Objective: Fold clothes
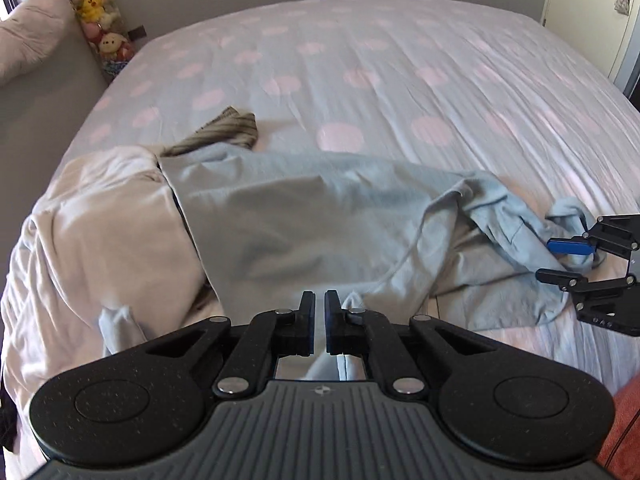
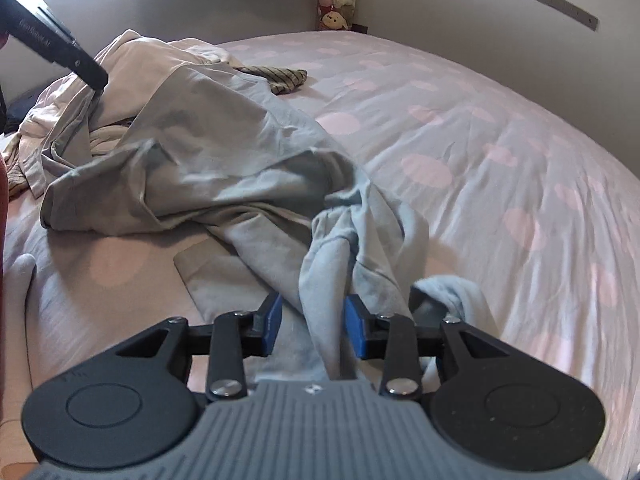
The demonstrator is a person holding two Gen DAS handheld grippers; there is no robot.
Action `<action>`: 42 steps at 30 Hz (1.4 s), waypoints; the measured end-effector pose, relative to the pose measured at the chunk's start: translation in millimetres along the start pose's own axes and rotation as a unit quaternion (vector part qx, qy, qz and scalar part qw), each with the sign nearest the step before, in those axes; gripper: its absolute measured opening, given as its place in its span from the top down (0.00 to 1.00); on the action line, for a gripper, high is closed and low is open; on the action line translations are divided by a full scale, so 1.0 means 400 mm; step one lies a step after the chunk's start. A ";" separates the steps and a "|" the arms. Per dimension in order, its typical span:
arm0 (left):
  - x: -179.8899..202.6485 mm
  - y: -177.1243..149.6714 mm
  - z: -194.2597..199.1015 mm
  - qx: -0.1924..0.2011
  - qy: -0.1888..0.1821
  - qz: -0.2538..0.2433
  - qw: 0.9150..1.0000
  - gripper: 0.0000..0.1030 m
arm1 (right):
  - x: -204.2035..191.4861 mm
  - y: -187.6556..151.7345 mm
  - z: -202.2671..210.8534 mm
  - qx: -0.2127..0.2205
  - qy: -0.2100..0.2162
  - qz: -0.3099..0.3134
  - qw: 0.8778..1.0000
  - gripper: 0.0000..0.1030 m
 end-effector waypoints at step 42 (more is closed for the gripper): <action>-0.117 -0.194 -0.084 -0.022 0.016 0.162 0.986 0.93 | 0.045 -0.054 0.113 -0.104 -0.092 0.019 0.990 0.95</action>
Point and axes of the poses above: each gripper's, at about its wrist camera, not at the fingertips, and z roughly against the way its jaws point, x to its right, y to its top, the point moved 6 cm from there along -z, roughly the way its jaws point, and after that the axes turned 12 degrees about x, right-handed, at the moved point
